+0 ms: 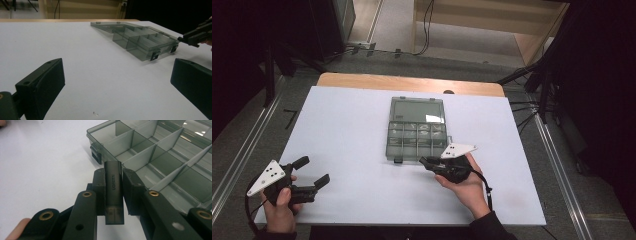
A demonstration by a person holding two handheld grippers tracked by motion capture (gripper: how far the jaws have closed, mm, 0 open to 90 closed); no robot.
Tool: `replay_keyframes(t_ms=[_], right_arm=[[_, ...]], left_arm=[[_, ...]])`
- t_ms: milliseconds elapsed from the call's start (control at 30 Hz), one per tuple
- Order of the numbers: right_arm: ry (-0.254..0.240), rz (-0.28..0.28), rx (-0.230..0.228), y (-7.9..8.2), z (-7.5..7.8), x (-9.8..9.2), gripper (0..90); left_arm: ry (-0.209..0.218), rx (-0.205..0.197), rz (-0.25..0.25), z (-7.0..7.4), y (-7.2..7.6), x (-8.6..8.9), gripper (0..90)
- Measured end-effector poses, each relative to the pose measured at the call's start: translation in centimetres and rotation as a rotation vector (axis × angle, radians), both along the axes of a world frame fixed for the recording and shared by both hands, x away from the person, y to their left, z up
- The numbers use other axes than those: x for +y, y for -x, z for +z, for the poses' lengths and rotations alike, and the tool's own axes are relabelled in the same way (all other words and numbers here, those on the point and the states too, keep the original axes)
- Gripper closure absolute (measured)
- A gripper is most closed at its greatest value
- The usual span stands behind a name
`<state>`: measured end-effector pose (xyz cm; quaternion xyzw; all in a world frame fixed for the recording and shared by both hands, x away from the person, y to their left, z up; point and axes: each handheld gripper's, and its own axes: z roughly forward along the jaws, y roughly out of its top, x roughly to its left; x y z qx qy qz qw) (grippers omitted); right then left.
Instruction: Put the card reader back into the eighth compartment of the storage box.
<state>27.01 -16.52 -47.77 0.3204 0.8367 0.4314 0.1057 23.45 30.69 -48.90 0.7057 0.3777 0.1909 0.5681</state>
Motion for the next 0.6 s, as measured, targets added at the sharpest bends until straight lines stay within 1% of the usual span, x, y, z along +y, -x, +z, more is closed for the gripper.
replay_keyframes(t_ms=[600], right_arm=[[-0.016,-0.01,-0.006,-0.1,0.56,-0.56,71.8]], left_arm=[[-0.004,0.0,-0.001,0.02,0.02,-0.04,0.0]])
